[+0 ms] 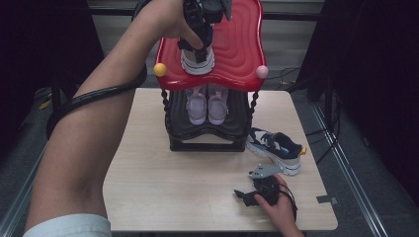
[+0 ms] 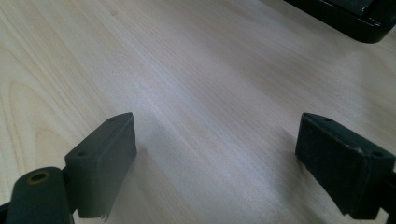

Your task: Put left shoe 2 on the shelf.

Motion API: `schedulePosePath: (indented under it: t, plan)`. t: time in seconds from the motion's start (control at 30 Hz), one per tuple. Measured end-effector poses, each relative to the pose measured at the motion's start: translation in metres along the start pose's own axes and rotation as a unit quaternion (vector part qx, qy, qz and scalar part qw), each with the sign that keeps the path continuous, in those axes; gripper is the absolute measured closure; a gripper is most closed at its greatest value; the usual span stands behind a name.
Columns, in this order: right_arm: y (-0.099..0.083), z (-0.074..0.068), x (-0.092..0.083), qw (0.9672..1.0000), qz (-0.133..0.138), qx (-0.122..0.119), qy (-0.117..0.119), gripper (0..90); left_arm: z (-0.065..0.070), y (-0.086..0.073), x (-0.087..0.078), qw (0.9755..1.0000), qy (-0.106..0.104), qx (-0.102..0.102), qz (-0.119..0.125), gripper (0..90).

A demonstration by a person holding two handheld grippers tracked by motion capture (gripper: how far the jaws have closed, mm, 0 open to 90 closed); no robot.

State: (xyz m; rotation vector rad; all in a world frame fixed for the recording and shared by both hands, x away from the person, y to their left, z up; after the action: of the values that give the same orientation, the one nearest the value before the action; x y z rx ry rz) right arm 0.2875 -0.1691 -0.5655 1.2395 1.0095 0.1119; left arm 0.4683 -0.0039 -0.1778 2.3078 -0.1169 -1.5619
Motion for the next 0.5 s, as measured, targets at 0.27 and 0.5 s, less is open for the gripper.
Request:
schedulePosePath:
  t: [0.27,0.5]
  plan:
    - [0.0,0.0,0.0,1.0,0.0,0.0,0.0,11.9,0.001,-0.001,-0.005,1.0,-0.005,-0.004,0.002,24.8]
    - [0.0,0.0,0.0,1.0,0.0,0.0,0.0,11.9,0.001,-0.001,-0.014,0.9999,-0.003,-0.009,0.01,25.0]
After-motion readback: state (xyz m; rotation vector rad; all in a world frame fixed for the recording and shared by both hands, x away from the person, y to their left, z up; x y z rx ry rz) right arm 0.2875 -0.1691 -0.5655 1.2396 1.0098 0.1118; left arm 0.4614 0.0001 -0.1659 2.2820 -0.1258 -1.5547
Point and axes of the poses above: each handheld gripper's, and its own axes: x roughly forward along the jaws, y roughly out of its top, z roughly to its right, the point moved 8 cm from there along x, roughly forward along the jaws, and after that the axes turned 9 degrees about z, right-handed, at the moved point
